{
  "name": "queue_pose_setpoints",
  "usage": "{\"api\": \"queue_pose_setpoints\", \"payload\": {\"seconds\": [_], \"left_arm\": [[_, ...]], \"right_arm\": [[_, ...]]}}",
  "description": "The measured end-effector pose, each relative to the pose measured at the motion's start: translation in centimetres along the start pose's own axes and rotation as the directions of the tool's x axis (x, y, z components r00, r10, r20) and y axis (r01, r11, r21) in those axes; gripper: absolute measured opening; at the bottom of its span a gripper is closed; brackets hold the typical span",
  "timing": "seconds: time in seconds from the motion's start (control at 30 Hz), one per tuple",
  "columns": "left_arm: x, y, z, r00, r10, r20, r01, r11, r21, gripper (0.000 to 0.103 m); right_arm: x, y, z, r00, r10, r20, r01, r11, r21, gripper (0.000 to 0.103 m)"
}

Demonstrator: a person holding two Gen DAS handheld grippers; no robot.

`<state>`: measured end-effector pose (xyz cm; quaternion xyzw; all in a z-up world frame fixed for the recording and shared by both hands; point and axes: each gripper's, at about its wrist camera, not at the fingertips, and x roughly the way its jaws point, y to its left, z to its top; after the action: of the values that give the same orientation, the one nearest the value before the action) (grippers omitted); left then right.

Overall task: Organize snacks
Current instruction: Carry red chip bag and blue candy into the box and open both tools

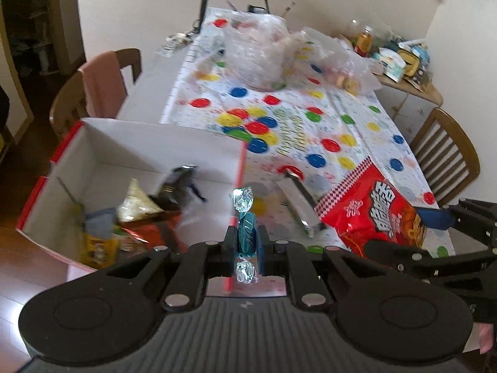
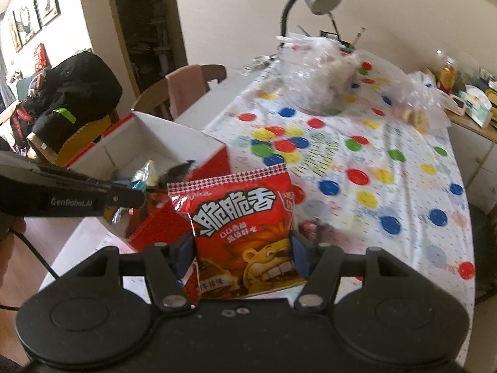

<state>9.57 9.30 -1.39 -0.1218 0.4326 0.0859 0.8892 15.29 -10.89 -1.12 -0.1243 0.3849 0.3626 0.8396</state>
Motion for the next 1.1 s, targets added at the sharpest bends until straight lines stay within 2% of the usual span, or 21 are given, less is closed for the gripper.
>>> {"api": "queue_pose_setpoints", "payload": {"seconds": [0.33,0.7,0.9,1.1], "left_arm": [[-0.8,7.2,1.2,0.999,0.048,0.013,-0.047,0.998,-0.028,0.012],[1.6,14.7,2.5,0.989,0.142,-0.038,-0.143,0.989,-0.043,0.012],[3.9,17.3,3.3,0.979,0.189,-0.081,-0.192,0.981,-0.04,0.012],[6.2,18.7,3.5,0.971,0.2,-0.131,-0.204,0.979,-0.018,0.012]], "right_arm": [[2.5,6.0,2.6,1.0,0.017,0.013,-0.017,0.999,-0.033,0.062],[8.0,9.6,5.4,1.0,0.006,-0.011,-0.007,0.998,-0.056,0.062],[11.6,11.1,7.0,1.0,0.0,-0.023,-0.002,0.996,-0.091,0.062],[14.4,13.3,8.0,0.999,0.016,-0.051,-0.024,0.989,-0.149,0.062]]}}
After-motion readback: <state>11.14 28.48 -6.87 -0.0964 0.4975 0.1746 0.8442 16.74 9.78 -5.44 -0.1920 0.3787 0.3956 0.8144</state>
